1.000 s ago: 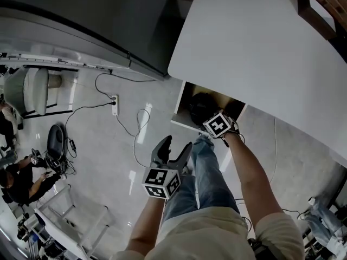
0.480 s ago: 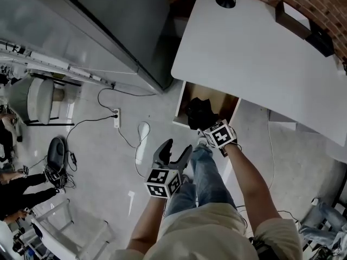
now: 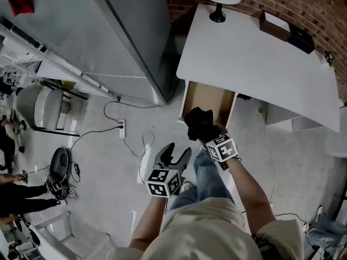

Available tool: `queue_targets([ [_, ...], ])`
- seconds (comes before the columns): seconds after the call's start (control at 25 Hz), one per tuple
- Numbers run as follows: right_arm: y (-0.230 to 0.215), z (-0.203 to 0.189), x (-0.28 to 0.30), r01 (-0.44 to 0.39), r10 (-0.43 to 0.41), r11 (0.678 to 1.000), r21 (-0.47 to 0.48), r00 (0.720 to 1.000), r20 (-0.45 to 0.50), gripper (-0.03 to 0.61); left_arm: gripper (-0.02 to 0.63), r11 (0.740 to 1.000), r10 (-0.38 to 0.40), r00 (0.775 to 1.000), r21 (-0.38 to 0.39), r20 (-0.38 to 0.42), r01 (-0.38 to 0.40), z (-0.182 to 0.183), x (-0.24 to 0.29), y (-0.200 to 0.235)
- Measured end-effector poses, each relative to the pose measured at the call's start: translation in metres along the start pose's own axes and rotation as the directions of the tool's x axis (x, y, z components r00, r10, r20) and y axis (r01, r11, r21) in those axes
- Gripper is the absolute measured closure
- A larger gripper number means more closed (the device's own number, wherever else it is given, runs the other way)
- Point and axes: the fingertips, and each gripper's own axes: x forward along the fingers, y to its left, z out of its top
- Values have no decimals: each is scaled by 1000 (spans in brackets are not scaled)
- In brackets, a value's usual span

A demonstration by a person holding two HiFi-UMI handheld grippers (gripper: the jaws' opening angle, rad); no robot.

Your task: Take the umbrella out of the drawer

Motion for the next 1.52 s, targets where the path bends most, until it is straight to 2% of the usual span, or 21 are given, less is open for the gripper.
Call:
queue_targets([
  [0.28, 57, 0, -65, 28, -33, 998, 48, 992, 125, 327, 405, 1000, -4, 999, 29, 54, 2, -7, -58, -15],
  [0.72, 140, -9, -149, 44, -54, 998, 44, 961, 270, 327, 507, 997, 26, 990, 66, 139, -36, -24, -138, -35],
  [1.04, 187, -24, -198, 46, -53, 999, 28, 940, 337, 327, 594, 994, 47, 978, 87, 203, -66, -34, -187, -47],
  [1.52, 222, -45, -234, 55, -61, 998, 24, 914, 401, 327, 601, 991, 14, 972, 124, 234, -44, -52, -219, -69],
])
